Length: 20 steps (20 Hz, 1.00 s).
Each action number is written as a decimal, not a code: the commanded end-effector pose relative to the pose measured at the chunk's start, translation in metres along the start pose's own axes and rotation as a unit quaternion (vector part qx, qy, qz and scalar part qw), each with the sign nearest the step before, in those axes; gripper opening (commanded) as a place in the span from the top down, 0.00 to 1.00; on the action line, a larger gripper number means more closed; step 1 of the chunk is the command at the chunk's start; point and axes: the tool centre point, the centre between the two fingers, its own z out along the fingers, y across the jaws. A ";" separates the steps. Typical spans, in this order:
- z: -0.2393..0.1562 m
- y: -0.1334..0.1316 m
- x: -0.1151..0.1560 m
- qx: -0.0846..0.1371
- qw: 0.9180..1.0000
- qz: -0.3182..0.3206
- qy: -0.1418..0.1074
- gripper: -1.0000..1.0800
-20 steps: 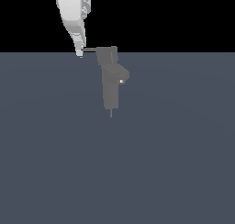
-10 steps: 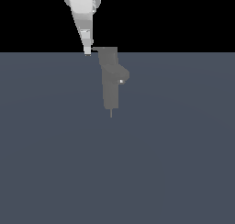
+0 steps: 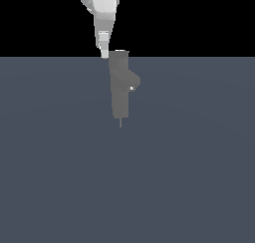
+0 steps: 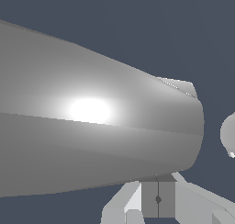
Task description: Turn on the faucet by rotating a designated handle.
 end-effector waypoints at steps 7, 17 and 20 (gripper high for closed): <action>-0.004 0.006 0.078 0.006 1.000 0.021 -0.001 1.00; -0.001 -0.007 0.085 0.002 1.000 0.006 -0.001 1.00; -0.002 -0.013 0.094 0.002 1.000 0.007 -0.001 1.00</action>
